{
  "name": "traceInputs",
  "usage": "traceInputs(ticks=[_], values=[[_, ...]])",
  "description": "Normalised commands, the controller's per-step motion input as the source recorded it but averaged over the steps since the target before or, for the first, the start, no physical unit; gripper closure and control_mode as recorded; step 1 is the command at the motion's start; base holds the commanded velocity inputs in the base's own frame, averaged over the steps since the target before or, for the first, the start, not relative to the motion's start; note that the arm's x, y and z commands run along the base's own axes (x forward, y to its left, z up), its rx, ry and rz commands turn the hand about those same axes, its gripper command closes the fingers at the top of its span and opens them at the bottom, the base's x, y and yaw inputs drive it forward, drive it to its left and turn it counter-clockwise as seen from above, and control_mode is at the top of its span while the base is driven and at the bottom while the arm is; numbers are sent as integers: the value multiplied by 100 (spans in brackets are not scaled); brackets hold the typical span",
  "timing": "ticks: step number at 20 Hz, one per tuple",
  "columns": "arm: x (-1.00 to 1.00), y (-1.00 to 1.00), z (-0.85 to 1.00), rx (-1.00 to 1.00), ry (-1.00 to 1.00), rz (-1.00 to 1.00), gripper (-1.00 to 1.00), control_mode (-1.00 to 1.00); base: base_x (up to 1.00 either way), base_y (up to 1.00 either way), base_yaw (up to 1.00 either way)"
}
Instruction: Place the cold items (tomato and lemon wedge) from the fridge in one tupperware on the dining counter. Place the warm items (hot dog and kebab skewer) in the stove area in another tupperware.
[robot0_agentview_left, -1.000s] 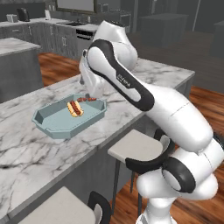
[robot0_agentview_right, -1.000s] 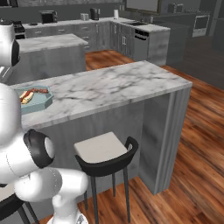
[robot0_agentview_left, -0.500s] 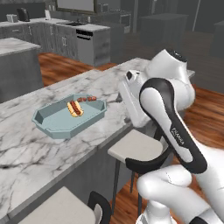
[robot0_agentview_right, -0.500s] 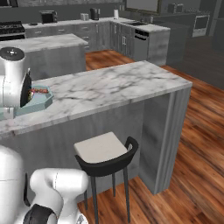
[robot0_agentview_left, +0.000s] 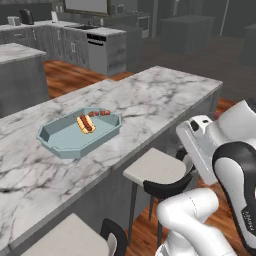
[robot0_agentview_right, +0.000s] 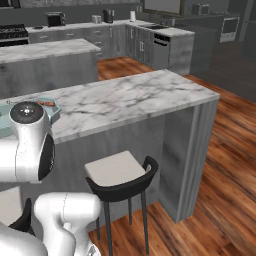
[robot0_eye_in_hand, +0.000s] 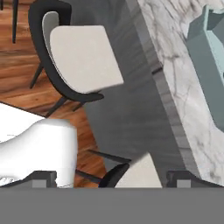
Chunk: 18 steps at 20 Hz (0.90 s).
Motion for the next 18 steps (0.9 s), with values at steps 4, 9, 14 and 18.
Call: traceInputs(ticks=[4,9,14,18], values=[[-100,-90,-99,-16,-16,-8,-100,-100,0,0,0],[-99,-94,-100,-21,-33,-8,-100,-100,0,0,0],[-44,-97,-100,-6,-68,0,-100,-100,0,0,0],[0,-78,-97,0,-89,10,-100,-100,0,0,0]])
